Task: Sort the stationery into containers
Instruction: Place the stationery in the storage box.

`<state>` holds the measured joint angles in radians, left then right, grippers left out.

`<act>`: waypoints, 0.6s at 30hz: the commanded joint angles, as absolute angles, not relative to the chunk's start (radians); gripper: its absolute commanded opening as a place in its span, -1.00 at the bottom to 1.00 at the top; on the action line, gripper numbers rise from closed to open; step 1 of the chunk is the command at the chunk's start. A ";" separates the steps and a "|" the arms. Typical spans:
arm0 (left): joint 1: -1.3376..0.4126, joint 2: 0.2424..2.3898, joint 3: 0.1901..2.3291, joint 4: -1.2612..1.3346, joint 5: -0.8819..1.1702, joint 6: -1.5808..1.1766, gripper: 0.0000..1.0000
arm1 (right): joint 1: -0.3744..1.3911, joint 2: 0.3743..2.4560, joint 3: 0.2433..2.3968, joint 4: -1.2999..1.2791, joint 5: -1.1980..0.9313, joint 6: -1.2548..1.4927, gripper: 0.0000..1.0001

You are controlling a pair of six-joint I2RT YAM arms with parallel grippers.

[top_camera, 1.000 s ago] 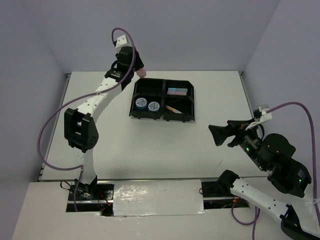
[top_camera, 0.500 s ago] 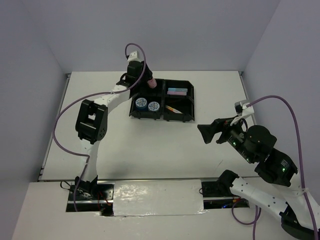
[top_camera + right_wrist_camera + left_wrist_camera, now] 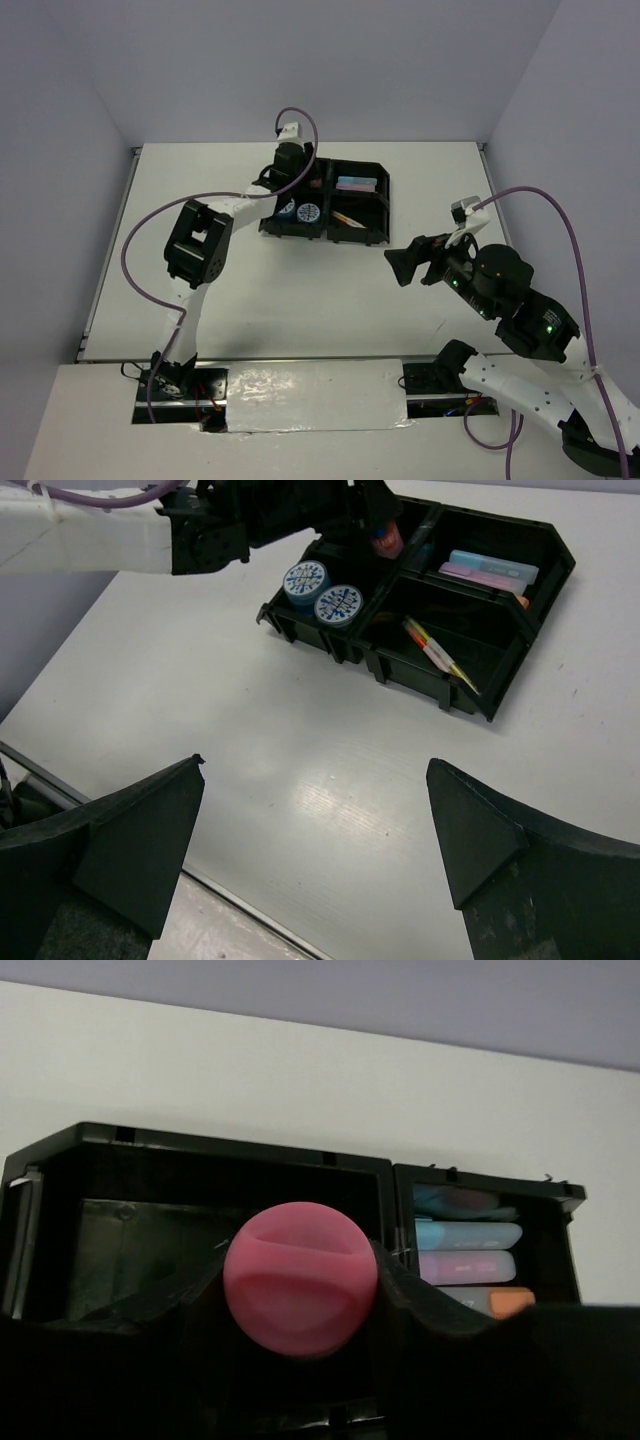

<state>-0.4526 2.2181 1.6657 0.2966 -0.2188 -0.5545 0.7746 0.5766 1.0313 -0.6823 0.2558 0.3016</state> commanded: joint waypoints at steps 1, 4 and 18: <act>-0.483 2.161 1.632 0.420 -0.244 -0.492 0.32 | 0.778 0.571 1.025 -0.630 0.245 0.295 0.99; -0.495 2.131 1.602 0.430 -0.258 -0.491 0.69 | 0.778 0.572 1.025 -0.630 0.245 0.296 0.99; -0.534 1.861 1.626 0.220 -0.377 -0.445 0.99 | 0.778 0.600 1.025 -0.611 0.285 0.287 0.99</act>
<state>-0.5282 1.9751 1.5539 0.2951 -0.3122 -0.4721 0.7746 0.5835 1.0203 -0.6685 0.2527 0.3008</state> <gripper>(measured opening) 0.993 0.996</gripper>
